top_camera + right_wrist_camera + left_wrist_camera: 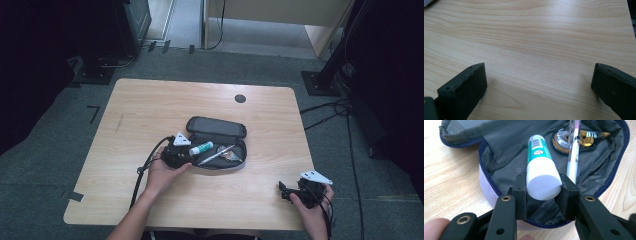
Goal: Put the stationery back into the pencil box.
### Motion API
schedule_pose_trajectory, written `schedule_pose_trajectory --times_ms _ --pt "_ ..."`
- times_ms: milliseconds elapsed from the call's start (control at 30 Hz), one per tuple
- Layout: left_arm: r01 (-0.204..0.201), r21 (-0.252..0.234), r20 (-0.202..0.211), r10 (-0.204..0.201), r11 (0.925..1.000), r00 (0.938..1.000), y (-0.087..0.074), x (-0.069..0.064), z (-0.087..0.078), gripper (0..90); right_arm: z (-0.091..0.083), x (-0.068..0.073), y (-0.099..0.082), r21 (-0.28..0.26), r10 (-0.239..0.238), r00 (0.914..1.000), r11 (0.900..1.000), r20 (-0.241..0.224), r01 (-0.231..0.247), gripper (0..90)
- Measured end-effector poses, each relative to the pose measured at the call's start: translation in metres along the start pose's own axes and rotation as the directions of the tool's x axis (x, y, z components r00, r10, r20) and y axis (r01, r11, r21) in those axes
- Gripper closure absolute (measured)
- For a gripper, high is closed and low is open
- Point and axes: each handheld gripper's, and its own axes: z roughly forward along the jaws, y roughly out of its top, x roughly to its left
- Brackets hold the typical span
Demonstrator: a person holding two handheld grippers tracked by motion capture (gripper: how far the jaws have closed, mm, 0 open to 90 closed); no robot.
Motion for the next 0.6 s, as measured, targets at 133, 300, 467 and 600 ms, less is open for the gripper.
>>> schedule_pose_trajectory --times_ms 133,300,467,600 --pt "0.007 -0.019 -0.001 -0.007 0.9998 1.0 0.002 -0.001 -0.002 60.0 0.0 0.0 0.0 0.0 0.0 1.0 1.0 0.0 0.0 0.0" --pt "0.011 -0.055 0.004 -0.011 0.9984 0.9999 0.001 -0.001 -0.008 64.1 0.0 0.0 0.0 0.0 0.0 1.0 1.0 0.0 0.0 0.0" --pt "0.043 -0.125 0.014 -0.041 0.9912 0.9991 -0.001 0.001 -0.022 60.1 0.0 0.0 0.0 0.0 0.0 1.0 1.0 0.0 0.0 0.0" --pt "0.092 -0.189 0.051 -0.084 0.9777 0.9952 -0.004 0.005 -0.037 49.5 0.0 0.0 0.0 0.0 0.002 1.0 1.0 0.0 -0.002 0.0"
